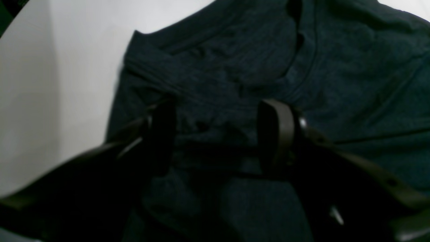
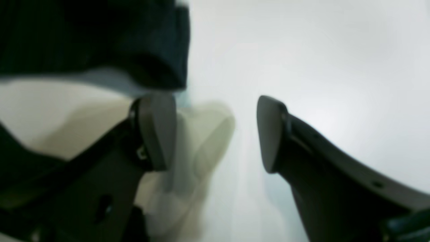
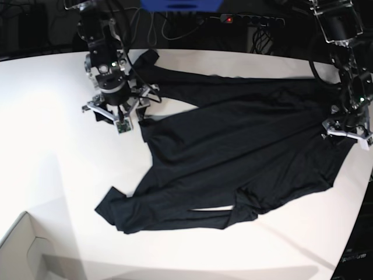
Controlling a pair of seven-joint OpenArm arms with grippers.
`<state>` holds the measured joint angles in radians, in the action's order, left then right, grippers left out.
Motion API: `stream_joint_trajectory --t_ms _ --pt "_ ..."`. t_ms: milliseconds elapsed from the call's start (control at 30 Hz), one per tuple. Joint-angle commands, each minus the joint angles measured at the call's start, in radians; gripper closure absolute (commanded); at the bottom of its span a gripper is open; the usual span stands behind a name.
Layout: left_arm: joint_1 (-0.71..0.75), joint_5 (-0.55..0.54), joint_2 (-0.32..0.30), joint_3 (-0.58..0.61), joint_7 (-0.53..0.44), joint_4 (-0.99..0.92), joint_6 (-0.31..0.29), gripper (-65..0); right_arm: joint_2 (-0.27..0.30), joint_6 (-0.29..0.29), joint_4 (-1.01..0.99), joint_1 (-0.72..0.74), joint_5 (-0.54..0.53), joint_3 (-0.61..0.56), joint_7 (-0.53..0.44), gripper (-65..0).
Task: Layout the t-shirt on the table in an organized manner, then fold the t-shirt properly
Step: 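Release the shirt and move the right gripper to the collar edge, then grasp the collar edge with the right gripper and drag it outward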
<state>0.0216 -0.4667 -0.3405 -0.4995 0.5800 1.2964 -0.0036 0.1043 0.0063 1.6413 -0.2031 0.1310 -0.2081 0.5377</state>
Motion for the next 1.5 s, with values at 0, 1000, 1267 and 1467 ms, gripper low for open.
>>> stream_joint_trajectory --t_ms 0,1000,1267,1467 --pt "-0.012 0.000 -0.018 -0.004 -0.019 0.016 -0.002 -37.2 -0.002 -0.001 0.015 0.004 0.000 -0.012 -0.021 -38.5" --pt "-0.015 0.000 -0.016 -0.004 -0.021 0.015 -0.002 -37.1 0.036 -0.004 -0.066 0.096 0.003 -0.057 -0.097 0.0" --pt "-0.015 -0.002 -0.016 -0.004 -0.021 0.015 -0.002 -37.1 0.125 -0.006 0.236 -0.005 0.005 0.005 -0.095 0.0" --pt "-0.015 -0.002 -0.016 -0.004 -0.021 0.015 -0.002 -37.1 0.143 -0.004 0.374 -0.115 0.003 0.005 -0.104 0.0"
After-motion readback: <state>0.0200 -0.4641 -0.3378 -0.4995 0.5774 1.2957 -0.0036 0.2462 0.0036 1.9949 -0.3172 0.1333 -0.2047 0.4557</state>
